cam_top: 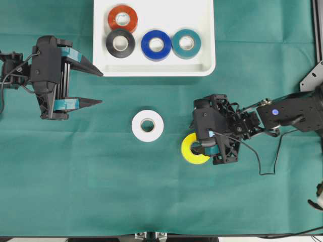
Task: Put the tape alternately from left to right into the white case.
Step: 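Move the right gripper down onto the yellow tape roll, then close the right gripper on the yellow roll and lift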
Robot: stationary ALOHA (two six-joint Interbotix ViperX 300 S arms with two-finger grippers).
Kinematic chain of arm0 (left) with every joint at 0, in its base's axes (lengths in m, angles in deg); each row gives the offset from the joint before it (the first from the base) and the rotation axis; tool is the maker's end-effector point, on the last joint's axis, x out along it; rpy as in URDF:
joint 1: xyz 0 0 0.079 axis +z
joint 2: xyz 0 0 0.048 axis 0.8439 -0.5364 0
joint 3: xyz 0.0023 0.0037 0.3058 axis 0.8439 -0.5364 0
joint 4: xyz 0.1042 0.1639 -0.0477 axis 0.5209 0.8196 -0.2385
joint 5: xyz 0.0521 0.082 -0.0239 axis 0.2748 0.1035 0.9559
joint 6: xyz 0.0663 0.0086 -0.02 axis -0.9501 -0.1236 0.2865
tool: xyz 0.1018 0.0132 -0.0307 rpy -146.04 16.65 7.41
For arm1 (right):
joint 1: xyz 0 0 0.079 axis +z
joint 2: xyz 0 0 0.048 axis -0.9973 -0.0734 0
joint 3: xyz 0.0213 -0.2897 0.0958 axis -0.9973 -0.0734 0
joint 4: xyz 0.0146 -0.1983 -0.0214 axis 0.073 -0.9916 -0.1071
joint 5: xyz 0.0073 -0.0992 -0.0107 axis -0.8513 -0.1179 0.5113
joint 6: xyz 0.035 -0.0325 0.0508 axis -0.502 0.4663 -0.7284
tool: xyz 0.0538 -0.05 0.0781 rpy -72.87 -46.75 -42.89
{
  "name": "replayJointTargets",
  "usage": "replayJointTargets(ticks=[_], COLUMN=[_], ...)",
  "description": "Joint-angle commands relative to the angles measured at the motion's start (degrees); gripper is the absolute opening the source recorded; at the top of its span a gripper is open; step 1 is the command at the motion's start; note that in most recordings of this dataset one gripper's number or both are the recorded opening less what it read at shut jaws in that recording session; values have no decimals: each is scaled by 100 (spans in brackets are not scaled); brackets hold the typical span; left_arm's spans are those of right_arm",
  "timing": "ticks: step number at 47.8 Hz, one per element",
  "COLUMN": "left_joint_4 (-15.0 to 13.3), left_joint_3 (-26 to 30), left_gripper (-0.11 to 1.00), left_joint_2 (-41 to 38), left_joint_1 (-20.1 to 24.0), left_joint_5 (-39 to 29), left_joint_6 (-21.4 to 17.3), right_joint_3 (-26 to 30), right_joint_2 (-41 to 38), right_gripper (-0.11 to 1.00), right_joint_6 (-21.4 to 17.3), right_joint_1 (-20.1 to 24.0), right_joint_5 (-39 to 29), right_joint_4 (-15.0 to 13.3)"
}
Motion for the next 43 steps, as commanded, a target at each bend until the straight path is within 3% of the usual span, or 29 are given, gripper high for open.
replayJointTargets(ticks=[1, 18, 22, 26, 28, 43], left_joint_4=[-9, -9, -9, -9, -9, -9], left_joint_3=[97, 105, 97, 105, 105, 123], left_gripper=[89, 89, 89, 89, 89, 89], left_joint_2=[35, 35, 35, 35, 35, 35], left_joint_1=[-18, -9, -18, -18, -9, -18], left_joint_5=[35, 44, 44, 44, 44, -35], left_joint_6=[9, 9, 9, 9, 9, 9], right_joint_3=[123, 237, 255, 308, 325, 396], right_joint_2=[-26, -141, -141, -132, -132, 35], right_gripper=[73, 68, 58, 37, 32, 32], right_joint_6=[-18, -26, -26, -18, -18, 44], right_joint_1=[26, 26, 26, 26, 26, 26], right_joint_5=[-62, -167, -141, -176, -176, -176], right_joint_4=[0, -9, -9, -9, -9, -18])
